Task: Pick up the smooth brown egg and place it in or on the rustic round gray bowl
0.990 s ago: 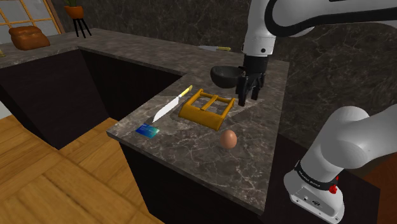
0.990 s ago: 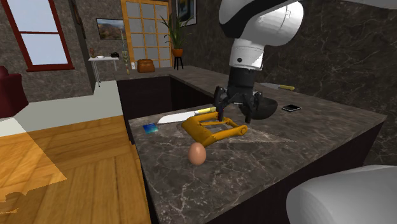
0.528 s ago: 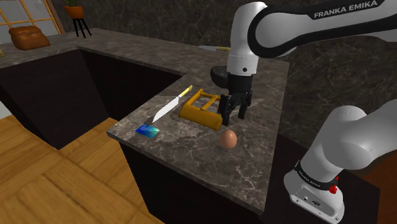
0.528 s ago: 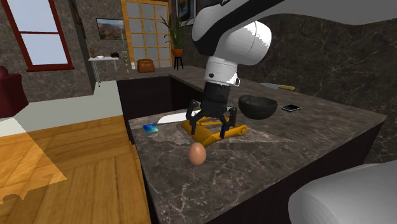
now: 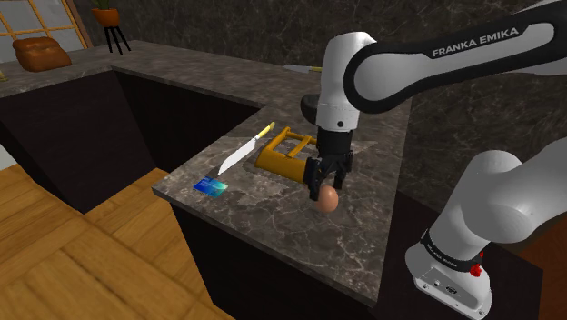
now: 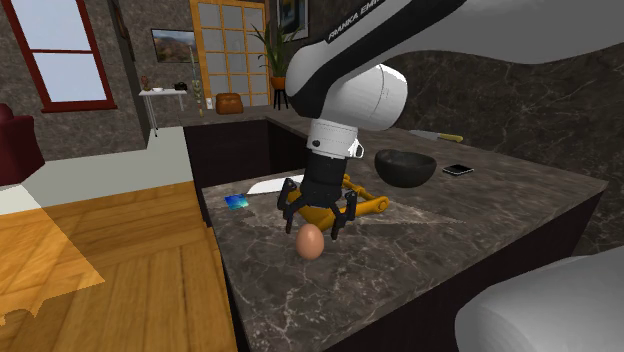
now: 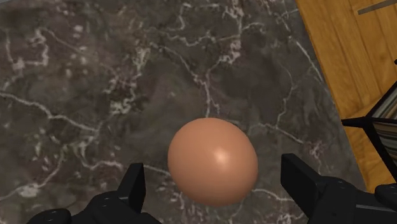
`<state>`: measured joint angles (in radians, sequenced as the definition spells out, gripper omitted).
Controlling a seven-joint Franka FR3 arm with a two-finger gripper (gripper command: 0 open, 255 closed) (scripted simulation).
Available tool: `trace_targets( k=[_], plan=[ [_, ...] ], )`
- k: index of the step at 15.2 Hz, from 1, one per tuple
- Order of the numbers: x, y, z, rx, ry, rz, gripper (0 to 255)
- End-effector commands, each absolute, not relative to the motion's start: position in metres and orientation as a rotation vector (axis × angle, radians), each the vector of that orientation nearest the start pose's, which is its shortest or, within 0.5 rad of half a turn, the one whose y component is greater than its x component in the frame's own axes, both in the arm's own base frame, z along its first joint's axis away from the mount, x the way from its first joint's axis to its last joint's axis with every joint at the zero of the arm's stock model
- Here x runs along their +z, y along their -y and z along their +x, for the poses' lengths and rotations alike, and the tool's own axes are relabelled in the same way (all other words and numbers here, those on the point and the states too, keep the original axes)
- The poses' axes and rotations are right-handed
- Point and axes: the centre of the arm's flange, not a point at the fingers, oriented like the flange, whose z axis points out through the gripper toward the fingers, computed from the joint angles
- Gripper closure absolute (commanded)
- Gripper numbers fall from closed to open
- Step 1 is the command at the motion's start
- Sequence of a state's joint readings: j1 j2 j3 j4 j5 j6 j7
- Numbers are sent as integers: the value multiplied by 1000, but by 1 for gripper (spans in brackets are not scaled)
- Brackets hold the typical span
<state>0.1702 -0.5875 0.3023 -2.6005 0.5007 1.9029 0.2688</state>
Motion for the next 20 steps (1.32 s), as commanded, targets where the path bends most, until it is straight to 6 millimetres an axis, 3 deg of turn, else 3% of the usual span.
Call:
trace_targets(
  k=[1,8,9,18,20],
  plan=[
    [421,-196,303,298,-72,-2885,0],
    [421,-196,303,298,-72,-2885,0],
    [421,-196,303,298,-72,-2885,255],
    [421,-196,303,298,-72,-2885,255],
    [432,-196,303,298,-72,-2885,255]
  ],
)
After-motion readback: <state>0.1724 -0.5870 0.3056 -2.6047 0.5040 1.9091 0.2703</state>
